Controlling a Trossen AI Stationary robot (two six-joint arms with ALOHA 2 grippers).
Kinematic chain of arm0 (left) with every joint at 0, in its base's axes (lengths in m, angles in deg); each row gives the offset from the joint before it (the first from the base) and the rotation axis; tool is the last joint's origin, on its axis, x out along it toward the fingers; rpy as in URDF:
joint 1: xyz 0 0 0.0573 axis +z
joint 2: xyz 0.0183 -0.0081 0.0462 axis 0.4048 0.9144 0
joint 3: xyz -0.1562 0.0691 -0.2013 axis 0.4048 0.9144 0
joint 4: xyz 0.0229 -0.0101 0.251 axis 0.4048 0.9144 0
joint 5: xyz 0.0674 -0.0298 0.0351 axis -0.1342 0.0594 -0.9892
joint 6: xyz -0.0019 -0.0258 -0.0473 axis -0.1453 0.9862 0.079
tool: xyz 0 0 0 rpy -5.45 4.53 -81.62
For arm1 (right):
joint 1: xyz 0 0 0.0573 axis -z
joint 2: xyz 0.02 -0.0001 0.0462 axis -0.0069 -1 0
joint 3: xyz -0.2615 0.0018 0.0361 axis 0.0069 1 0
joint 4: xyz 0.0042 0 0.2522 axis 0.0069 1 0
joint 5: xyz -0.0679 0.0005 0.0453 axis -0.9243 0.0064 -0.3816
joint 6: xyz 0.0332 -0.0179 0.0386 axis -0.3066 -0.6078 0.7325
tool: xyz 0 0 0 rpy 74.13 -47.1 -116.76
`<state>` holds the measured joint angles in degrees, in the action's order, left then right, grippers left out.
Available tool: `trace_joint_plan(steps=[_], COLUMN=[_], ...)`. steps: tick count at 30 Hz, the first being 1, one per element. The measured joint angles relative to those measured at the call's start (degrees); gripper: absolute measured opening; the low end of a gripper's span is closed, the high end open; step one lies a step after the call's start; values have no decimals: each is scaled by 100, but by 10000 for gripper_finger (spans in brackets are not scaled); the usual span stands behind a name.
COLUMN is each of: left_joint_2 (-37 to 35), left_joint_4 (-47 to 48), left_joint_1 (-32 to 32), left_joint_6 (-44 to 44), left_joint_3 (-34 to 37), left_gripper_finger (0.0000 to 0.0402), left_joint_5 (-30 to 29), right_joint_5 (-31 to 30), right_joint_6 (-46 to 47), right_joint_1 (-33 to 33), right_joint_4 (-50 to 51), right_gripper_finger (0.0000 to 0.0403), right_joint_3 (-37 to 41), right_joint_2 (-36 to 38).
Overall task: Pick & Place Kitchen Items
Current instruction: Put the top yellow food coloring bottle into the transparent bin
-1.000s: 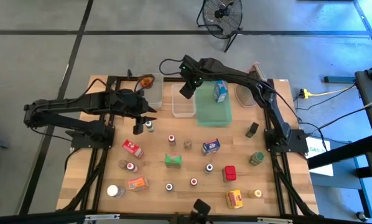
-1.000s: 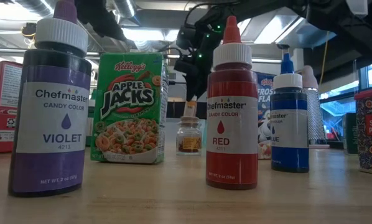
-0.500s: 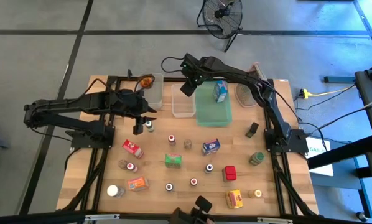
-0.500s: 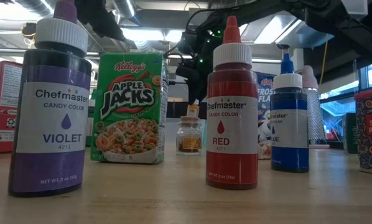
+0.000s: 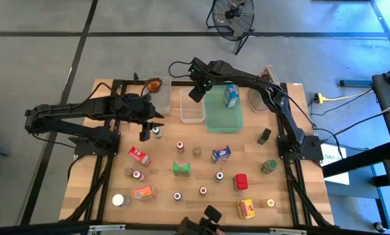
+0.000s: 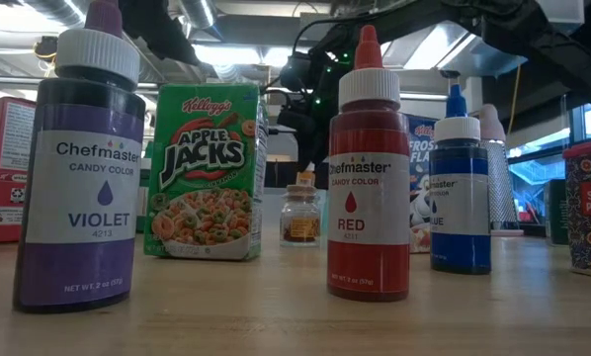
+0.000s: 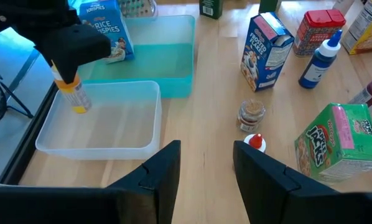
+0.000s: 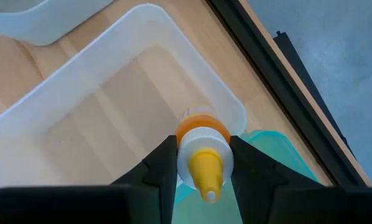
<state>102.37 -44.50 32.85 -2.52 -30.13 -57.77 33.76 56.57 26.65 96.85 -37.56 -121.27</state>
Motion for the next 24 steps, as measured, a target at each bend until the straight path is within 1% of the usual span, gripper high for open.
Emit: trace_joint_plan(steps=[24], left_joint_2=[0], left_joint_4=[8], left_joint_1=[0], left_joint_6=[0], left_joint_3=[0], left_gripper_finger=[143], left_joint_5=[-1], right_joint_5=[109], right_joint_6=[0], right_joint_1=[59], right_joint_4=[-41], right_gripper_finger=[126], right_joint_3=[-2], right_joint_2=[-210])
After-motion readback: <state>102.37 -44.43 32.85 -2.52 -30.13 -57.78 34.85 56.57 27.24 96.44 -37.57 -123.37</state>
